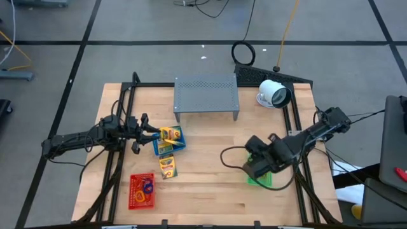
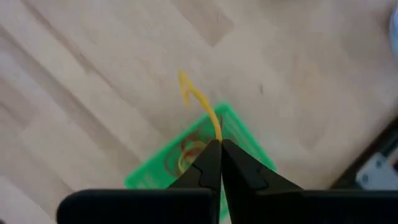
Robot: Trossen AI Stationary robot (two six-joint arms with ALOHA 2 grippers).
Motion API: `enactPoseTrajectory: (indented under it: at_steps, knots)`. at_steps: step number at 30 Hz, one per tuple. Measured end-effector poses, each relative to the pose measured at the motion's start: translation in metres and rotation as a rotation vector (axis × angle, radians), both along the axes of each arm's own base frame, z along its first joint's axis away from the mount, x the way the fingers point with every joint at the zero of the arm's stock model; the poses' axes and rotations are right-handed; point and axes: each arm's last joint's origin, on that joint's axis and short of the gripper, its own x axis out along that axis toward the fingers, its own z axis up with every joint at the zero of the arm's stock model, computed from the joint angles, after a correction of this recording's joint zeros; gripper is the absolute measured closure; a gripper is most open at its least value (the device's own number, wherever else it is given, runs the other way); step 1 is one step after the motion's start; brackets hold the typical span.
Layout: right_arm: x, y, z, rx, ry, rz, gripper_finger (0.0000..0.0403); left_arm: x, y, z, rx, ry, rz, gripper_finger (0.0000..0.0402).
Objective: Pick & Place Office Desk Supplies
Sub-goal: Put the yellow rubber band into the green bin
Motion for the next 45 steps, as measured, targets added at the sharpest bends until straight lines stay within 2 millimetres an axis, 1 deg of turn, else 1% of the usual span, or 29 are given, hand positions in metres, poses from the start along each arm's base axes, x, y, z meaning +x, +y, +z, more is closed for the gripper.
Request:
enactPoseTrajectory:
  at_steps: [7, 13, 17, 22, 29, 37, 41, 45]
  knots:
    - [-0.017, 0.011, -0.036, 0.056, 0.171, -0.084, 0.0403, 0.0, 0.0, 0.0, 0.004, 0.0, 0.0, 0.025]
    - [-0.035, 0.015, -0.074, 0.04, 0.296, -0.137, 0.0403, 0.0, 0.0, 0.0, 0.004, 0.0, 0.001, 0.025]
    - [-0.038, 0.018, -0.095, 0.068, 0.26, -0.138, 0.0403, 0.0, 0.0, 0.0, 0.004, 0.0, 0.001, 0.025]
    - [-0.032, 0.02, -0.112, 0.119, 0.164, -0.128, 0.0403, 0.0, 0.0, 0.0, 0.003, 0.0, 0.001, 0.025]
    - [-0.034, 0.018, -0.125, 0.121, 0.148, -0.13, 0.0403, 0.0, 0.0, 0.0, 0.003, 0.0, 0.001, 0.025]
    - [-0.034, 0.017, -0.126, 0.108, 0.131, -0.148, 0.04, 0.0, 0.0, 0.0, 0.003, 0.0, 0.001, 0.025]
    - [-0.032, 0.017, -0.125, 0.056, 0.065, -0.167, 0.0375, 0.0, 0.0, 0.0, 0.006, 0.0, 0.001, 0.025]
    - [-0.032, 0.016, -0.125, 0.05, 0.059, -0.165, 0.0332, 0.0, 0.0, 0.0, 0.016, -0.001, 0.002, 0.025]
